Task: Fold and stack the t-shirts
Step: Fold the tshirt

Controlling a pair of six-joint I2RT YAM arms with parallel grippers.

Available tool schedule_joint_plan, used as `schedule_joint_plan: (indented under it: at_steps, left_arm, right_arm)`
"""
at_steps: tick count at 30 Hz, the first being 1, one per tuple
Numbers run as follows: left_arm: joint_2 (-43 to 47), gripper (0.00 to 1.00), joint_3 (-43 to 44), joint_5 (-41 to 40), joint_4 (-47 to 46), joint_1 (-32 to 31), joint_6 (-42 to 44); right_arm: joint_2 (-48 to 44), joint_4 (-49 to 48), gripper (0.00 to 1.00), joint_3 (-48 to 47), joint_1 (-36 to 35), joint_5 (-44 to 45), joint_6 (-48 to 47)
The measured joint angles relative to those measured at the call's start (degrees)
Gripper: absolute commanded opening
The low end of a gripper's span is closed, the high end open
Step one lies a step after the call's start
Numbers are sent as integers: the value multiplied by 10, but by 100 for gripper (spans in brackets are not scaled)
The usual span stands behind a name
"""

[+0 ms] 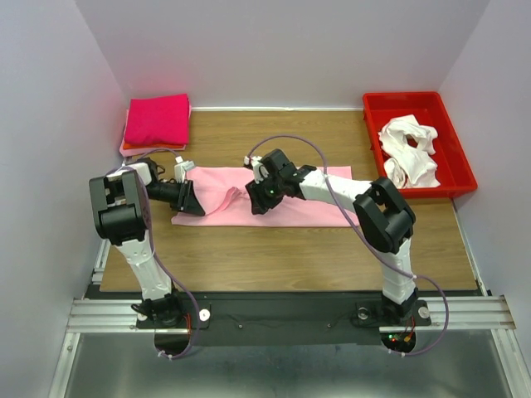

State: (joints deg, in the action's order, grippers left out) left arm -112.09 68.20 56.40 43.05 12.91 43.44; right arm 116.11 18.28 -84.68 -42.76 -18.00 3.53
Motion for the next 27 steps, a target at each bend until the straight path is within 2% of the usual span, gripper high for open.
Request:
schedule_joint_plan:
  at_steps: [7, 9, 17, 27]
  left_arm:
    - [-5, 5, 6, 18, 5, -1, -15]
    - [-5, 0, 20, 35, 21, -1, -12]
    - [-15, 0, 113, 104, 49, -1, -16]
    - [-101, 0, 168, 163, -25, -1, -109]
  right_arm:
    - [29, 1, 47, 13, 4, -40, 27]
    - [29, 1, 47, 13, 7, -46, 30]
    - [29, -11, 46, 20, 9, -55, 34]
    - [29, -19, 47, 25, 12, -66, 35]
